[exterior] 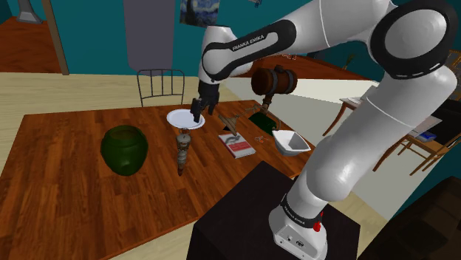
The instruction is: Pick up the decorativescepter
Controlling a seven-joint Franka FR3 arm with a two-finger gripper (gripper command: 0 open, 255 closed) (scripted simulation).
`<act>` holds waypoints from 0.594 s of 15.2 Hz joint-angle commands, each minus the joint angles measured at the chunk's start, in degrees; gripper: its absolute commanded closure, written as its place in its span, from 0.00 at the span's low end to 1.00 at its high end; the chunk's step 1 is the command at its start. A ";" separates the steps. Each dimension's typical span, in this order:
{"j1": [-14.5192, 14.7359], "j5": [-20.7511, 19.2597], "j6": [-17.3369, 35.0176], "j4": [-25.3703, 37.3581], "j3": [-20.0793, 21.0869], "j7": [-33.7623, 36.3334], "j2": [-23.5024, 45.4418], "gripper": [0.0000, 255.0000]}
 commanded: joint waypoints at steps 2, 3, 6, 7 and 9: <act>0.75 1.50 4.93 1.92 0.32 -1.11 6.26 0.00; 0.92 2.02 6.25 2.87 0.44 -1.59 8.36 0.00; 1.33 3.60 9.80 6.17 0.92 -3.08 14.70 0.00; 1.34 3.73 10.07 6.48 0.99 -3.21 15.23 0.00; 1.33 3.83 11.53 6.04 1.02 -3.31 16.26 0.00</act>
